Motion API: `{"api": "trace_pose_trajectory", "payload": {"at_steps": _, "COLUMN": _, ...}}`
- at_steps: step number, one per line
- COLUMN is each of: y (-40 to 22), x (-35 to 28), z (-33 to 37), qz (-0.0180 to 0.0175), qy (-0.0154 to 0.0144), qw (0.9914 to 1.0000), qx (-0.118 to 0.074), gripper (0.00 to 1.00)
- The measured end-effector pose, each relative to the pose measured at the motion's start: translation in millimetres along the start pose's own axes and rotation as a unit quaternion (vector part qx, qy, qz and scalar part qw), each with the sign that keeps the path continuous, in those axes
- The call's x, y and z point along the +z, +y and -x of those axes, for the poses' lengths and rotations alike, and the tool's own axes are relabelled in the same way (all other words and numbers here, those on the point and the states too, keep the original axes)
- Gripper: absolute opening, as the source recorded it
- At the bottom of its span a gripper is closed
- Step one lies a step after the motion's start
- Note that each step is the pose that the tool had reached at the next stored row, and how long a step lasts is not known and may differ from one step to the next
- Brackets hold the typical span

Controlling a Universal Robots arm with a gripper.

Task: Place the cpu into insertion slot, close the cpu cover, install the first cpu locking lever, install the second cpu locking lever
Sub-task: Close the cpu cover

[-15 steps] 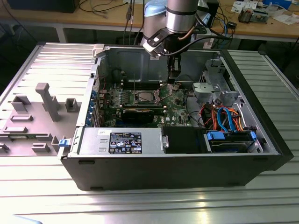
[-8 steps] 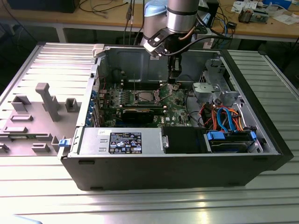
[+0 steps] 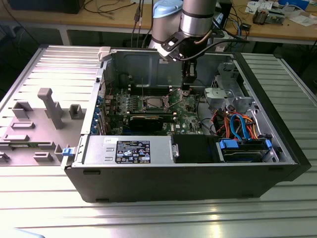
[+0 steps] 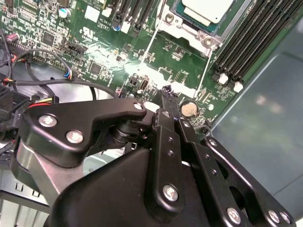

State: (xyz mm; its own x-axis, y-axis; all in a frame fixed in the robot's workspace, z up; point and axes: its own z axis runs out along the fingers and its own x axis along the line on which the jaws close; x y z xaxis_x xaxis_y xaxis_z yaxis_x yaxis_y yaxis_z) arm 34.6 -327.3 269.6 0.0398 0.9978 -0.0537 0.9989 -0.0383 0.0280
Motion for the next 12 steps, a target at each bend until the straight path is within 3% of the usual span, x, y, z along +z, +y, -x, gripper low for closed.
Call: {"api": "trace_pose_trajectory", "payload": {"at_steps": 12, "y": 2.1, "x": 0.4, "z": -0.1, "qz": 0.0, "qy": 0.0, "qw": 1.0, "qx": 0.0, "gripper": 0.11}}
